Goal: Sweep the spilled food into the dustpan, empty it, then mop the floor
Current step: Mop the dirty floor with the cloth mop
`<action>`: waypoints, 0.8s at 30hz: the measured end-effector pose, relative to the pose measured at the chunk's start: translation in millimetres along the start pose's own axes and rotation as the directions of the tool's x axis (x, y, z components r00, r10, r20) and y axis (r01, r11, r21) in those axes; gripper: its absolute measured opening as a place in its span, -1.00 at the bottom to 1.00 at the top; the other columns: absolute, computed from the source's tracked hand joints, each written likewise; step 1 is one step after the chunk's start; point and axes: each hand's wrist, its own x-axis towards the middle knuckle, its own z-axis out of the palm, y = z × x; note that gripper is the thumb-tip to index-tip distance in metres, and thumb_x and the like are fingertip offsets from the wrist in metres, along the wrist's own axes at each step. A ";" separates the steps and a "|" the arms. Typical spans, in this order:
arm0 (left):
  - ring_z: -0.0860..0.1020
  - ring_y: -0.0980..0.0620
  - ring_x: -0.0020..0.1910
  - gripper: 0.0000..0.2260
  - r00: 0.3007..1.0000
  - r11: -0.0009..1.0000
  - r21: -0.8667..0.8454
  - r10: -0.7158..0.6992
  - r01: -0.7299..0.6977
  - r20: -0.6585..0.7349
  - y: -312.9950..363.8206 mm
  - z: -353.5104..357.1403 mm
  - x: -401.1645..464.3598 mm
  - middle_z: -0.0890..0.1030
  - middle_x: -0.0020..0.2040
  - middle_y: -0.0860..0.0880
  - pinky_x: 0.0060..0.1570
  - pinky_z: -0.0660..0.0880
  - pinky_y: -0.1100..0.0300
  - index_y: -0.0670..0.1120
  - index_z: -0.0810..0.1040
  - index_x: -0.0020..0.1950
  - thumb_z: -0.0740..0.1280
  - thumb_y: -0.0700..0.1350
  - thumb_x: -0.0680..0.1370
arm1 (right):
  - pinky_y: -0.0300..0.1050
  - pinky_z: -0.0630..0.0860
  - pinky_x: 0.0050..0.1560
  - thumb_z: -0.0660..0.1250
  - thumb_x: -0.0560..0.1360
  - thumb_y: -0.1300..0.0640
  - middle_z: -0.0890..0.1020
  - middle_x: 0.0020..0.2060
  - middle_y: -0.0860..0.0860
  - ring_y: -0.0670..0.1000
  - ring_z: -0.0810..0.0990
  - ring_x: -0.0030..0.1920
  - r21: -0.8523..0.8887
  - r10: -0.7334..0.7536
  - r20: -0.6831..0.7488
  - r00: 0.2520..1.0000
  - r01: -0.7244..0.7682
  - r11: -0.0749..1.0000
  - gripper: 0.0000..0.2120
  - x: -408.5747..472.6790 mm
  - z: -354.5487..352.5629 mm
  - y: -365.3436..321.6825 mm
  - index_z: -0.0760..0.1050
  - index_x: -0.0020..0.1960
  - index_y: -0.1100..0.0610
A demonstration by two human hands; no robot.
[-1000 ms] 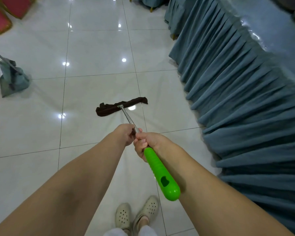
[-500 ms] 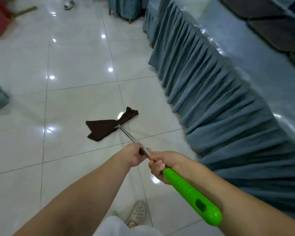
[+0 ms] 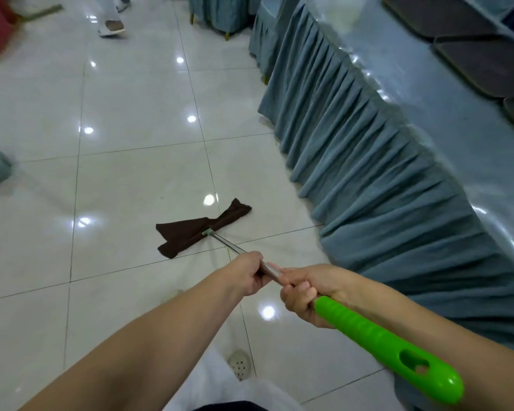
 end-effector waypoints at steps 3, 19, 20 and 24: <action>0.49 -0.01 -0.70 -0.82 1.000 0.999 0.040 0.011 -0.011 -0.013 26.7 -15.8 5.8 0.52 -0.48 -0.16 -0.65 0.44 0.30 -0.26 0.35 -0.16 0.06 -0.26 0.61 | -0.41 0.21 -0.75 0.19 0.60 0.25 0.25 -0.45 -0.02 -0.12 0.25 -0.71 -0.002 0.018 0.008 1.000 -0.018 1.000 -0.81 14.9 22.7 -15.0 0.37 0.09 -0.03; 0.35 0.10 -0.80 -0.74 0.988 0.992 0.114 0.070 -0.054 -0.140 235.4 -113.3 29.9 0.32 -0.75 -0.03 -0.70 0.35 0.40 -0.18 0.30 -0.31 0.12 -0.26 0.59 | -0.42 0.20 -0.74 0.22 0.57 0.30 0.31 -0.59 0.03 -0.08 0.24 -0.75 0.128 0.007 0.046 0.999 -0.013 0.992 -0.77 111.0 217.6 -101.7 0.46 0.03 -0.02; 0.34 0.10 -0.80 -0.73 0.988 0.991 0.118 0.076 -0.059 -0.137 249.3 -119.5 31.6 0.31 -0.76 -0.02 -0.70 0.36 0.40 -0.18 0.29 -0.32 0.12 -0.26 0.59 | -0.42 0.20 -0.74 0.22 0.57 0.30 0.31 -0.58 0.03 -0.08 0.24 -0.75 0.140 0.002 0.047 0.999 -0.008 0.990 -0.77 117.0 231.4 -107.9 0.45 0.05 -0.03; 0.40 0.08 -0.71 -0.71 0.987 0.987 0.148 0.086 -0.066 -0.136 301.8 -137.3 41.5 0.32 -0.74 -0.02 -0.67 0.38 0.40 -0.16 0.28 -0.34 0.12 -0.25 0.59 | -0.41 0.21 -0.75 0.23 0.58 0.27 0.31 -0.54 0.00 -0.09 0.25 -0.75 0.178 0.002 0.071 0.997 -0.015 0.984 -0.84 137.5 277.1 -136.5 0.40 0.03 0.01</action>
